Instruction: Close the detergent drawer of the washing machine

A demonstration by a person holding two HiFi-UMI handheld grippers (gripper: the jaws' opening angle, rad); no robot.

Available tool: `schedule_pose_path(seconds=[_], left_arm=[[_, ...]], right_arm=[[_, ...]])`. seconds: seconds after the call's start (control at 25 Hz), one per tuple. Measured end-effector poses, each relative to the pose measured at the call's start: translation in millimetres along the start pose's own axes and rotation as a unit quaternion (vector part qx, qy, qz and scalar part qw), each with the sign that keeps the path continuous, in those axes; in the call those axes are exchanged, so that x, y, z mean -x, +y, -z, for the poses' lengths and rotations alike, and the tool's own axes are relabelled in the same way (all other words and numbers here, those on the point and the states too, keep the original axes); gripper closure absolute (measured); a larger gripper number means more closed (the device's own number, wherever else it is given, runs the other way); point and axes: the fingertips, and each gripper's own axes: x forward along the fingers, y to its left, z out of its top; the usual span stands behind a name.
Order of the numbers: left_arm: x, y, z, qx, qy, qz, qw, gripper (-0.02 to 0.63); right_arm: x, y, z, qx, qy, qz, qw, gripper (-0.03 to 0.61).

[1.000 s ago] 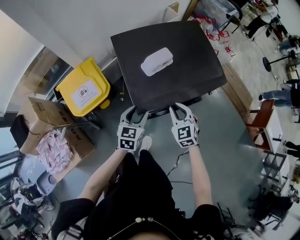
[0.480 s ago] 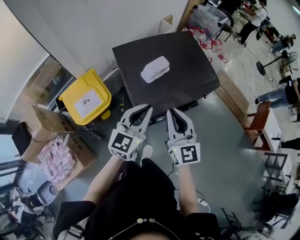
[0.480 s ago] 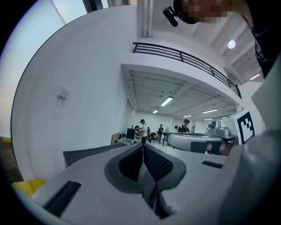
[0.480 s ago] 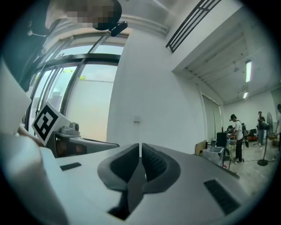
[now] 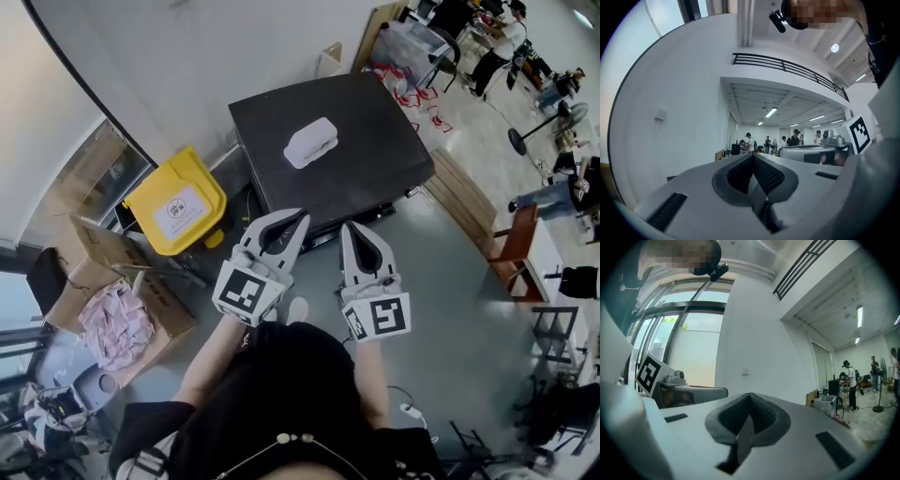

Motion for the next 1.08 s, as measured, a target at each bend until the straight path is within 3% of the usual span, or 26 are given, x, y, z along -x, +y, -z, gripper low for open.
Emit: schedule_pose_path(seconds=[1.08], left_arm=[[-3,-6,0,-0.005,0.004,0.008,0.9999,0.609]], right_arm=[[8,-12,2,0.007,0.022,0.021,0.999,0.577]])
